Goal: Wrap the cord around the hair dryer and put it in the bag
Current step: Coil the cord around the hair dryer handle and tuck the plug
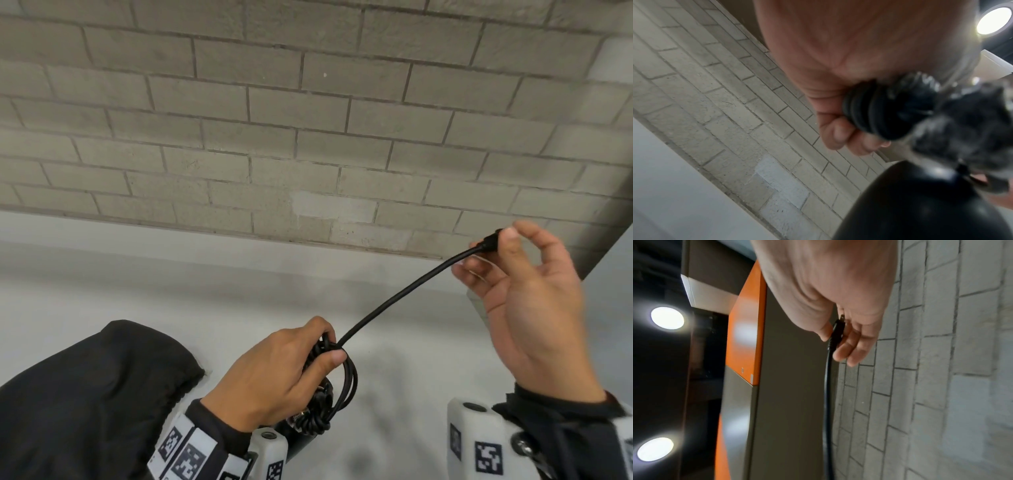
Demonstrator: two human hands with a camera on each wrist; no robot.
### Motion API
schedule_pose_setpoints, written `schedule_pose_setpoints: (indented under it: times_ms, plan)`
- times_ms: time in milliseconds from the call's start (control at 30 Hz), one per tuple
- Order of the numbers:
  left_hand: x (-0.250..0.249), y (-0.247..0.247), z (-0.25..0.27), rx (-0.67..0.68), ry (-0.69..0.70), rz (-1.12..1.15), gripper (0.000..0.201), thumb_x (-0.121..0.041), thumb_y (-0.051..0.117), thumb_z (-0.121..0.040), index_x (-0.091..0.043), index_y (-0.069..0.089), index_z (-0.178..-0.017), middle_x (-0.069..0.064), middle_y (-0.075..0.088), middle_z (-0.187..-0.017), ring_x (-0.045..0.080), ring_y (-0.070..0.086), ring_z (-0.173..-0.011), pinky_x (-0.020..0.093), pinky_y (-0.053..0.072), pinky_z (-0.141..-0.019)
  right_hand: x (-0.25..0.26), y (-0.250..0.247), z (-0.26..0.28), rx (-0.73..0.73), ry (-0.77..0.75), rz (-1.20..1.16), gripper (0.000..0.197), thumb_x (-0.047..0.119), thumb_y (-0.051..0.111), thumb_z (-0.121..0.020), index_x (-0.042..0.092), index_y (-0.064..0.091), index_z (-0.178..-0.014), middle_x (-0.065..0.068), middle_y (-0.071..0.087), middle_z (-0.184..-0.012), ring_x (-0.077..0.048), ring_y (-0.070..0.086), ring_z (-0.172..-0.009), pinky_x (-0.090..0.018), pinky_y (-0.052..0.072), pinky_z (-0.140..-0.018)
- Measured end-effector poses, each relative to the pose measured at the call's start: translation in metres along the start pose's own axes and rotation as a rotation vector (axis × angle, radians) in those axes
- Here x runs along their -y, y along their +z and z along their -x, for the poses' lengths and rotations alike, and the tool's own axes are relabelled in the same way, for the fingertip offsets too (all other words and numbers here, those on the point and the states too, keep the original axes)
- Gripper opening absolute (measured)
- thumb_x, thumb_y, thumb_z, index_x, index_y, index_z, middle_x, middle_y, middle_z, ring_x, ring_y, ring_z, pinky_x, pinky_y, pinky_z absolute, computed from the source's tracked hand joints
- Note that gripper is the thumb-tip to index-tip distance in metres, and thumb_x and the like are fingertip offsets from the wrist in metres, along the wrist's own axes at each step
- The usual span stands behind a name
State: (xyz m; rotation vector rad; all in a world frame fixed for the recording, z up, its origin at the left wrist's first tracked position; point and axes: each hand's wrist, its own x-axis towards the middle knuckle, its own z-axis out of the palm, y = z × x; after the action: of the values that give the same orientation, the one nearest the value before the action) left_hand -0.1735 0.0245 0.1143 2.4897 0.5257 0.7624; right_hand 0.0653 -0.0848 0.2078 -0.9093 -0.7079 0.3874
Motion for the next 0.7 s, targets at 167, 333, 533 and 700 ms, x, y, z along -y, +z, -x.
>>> schedule_pose_setpoints:
  times_ms: [167,333,533,700]
  plan:
    - [-0.003,0.0,0.0,0.006,-0.014,-0.002,0.033,-0.066,0.03,-0.094,-0.036,0.041,-0.098,-0.018,0.049,-0.058,0.004,0.048,-0.057,0.017,0.032,-0.051,-0.03,-0.002,0.004,-0.03,0.104,0.046,0.01,0.024,0.047,-0.102,0.021,0.056,-0.105,-0.006,0.058,-0.079,-0.019,0.061,-0.064,-0.031,0.055,-0.062]
    - [-0.005,-0.002,0.0,0.036,-0.021,0.031,0.036,-0.065,0.031,-0.092,-0.031,0.041,-0.098,-0.028,0.054,-0.066,0.003,0.049,-0.056,0.019,0.033,-0.051,-0.056,-0.005,0.013,0.069,0.231,-0.002,0.032,0.041,0.071,-0.082,0.02,0.058,-0.102,-0.002,0.057,-0.082,-0.017,0.058,-0.071,-0.033,0.052,-0.067]
    - [-0.006,-0.001,0.001,0.038,-0.017,0.067,0.029,-0.063,0.034,-0.093,-0.034,0.036,-0.095,-0.024,0.054,-0.065,0.007,0.049,-0.057,0.023,0.038,-0.051,-0.081,-0.003,0.029,0.219,0.327,-0.023,0.047,0.042,0.081,-0.071,0.02,0.059,-0.107,-0.001,0.053,-0.078,-0.017,0.053,-0.072,-0.032,0.053,-0.067]
    - [-0.004,0.0,0.001,0.017,-0.009,0.097,0.025,-0.061,0.037,-0.094,-0.036,0.035,-0.092,-0.017,0.053,-0.063,0.01,0.048,-0.055,0.029,0.04,-0.051,-0.087,0.007,0.047,0.3,0.347,0.32,0.021,0.036,0.065,-0.083,0.018,0.071,-0.091,-0.001,0.069,-0.088,-0.018,0.06,-0.082,-0.034,0.053,-0.072]
